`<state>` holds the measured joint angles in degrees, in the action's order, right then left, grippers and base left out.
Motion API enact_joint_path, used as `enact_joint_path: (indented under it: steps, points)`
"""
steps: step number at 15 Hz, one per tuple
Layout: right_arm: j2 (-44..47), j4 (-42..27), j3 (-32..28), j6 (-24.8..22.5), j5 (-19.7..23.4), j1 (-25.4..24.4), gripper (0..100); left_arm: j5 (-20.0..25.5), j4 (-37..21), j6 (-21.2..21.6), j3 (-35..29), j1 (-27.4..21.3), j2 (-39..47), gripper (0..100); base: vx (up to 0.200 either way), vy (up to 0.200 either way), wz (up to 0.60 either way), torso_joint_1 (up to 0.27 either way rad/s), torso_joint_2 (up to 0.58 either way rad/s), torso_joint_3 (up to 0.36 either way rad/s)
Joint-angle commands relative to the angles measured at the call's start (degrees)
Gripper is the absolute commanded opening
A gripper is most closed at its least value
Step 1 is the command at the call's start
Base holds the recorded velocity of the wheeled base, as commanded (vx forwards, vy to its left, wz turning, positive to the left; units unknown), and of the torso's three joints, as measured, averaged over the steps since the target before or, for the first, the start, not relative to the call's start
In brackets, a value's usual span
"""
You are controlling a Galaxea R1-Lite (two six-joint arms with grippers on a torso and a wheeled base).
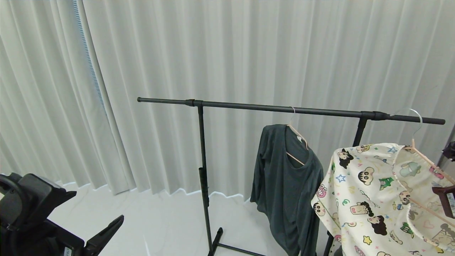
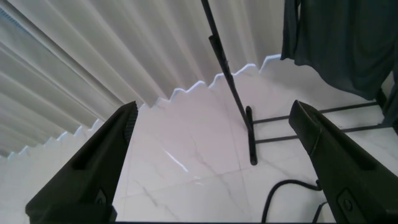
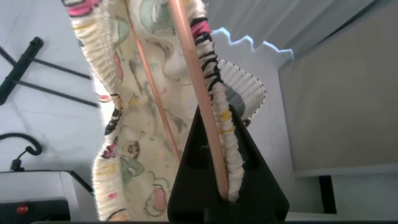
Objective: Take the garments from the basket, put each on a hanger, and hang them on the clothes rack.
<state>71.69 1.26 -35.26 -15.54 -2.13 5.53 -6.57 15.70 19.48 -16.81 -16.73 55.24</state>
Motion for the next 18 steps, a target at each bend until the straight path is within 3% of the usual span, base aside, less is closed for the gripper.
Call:
enact_joint_path:
  steps: [1,5,10,18]
  points:
    - [0.99,0.24,0.01,-0.01,-0.15,0.00,0,-0.02,0.03,0.03,0.02,-0.33,-0.04,100,0.200,0.000,0.00,0.017,0.01,-0.002]
    - [1.43,0.94,0.10,-0.01,-0.24,-0.17,0,-0.02,0.03,-0.06,0.11,-1.20,-0.22,100,0.200,0.000,0.00,0.005,0.00,0.005]
    - [1.43,0.85,0.27,-0.01,-0.68,-0.44,0,0.95,0.03,-0.06,-0.94,-3.23,-1.89,100,0.000,0.000,0.00,0.000,0.00,0.000]
    - [1.61,0.85,0.27,-0.01,-0.68,-1.14,0,0.95,0.12,-0.06,-0.77,-4.37,-1.89,100,0.000,-0.200,0.00,-0.002,0.00,0.002]
